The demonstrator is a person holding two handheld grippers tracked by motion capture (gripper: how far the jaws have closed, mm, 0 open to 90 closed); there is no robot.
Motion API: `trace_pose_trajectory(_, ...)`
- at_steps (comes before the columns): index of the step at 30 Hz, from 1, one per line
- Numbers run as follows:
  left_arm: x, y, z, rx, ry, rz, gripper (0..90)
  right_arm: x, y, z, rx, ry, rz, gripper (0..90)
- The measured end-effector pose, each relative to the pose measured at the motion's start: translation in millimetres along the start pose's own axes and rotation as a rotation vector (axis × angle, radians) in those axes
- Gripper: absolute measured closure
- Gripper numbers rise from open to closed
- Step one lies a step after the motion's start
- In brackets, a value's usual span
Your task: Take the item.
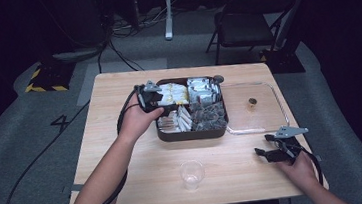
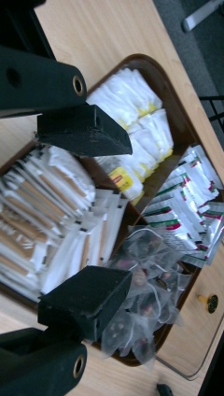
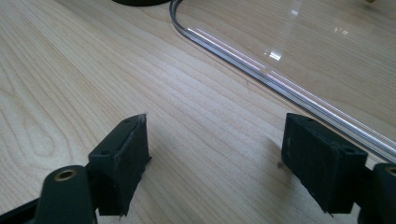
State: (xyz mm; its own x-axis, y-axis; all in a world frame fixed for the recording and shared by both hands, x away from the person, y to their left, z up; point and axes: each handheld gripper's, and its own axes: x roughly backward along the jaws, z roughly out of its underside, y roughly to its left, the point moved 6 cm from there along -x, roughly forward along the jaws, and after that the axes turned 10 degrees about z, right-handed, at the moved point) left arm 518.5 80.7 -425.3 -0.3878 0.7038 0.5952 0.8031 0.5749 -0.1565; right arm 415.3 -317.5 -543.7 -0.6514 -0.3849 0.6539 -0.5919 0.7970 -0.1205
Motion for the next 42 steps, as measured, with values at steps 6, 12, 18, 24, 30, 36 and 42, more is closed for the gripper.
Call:
trace_pose_trajectory(6,-15.6,10.9,-11.4,0.007,-0.006,0.001,35.3,-0.1,0.1,0.0,-0.001,0.000,0.001,23.3)
trace_pose_trajectory(12,-30.6,25.1,-18.3,0.025,-0.022,-0.042,35.9,-0.1,0.1,0.0,-0.001,0.000,0.001,23.3)
trace_pose_trajectory(18,-45.3,29.7,-21.7,0.053,-0.018,-0.020,37.0,-0.1,0.1,0.0,-0.001,0.000,0.001,23.3)
trace_pose_trajectory(24,-61.9,37.7,-17.8,0.055,0.029,-0.019,38.8,-0.1,0.0,-0.1,-0.001,0.000,0.001,23.3)
trace_pose_trajectory(30,-73.2,44.2,-11.8,0.072,0.076,-0.023,43.2,-0.1,0.1,-0.1,-0.001,0.000,0.000,23.3)
trace_pose_trajectory(36,-82.5,47.3,-8.0,0.073,0.133,-0.034,48.7,-0.1,0.1,-0.1,-0.001,0.001,0.000,23.3)
trace_pose_trajectory(42,-88.0,53.9,-5.5,0.080,0.191,-0.069,54.3,-0.1,0.0,-0.1,-0.001,0.000,0.001,23.3)
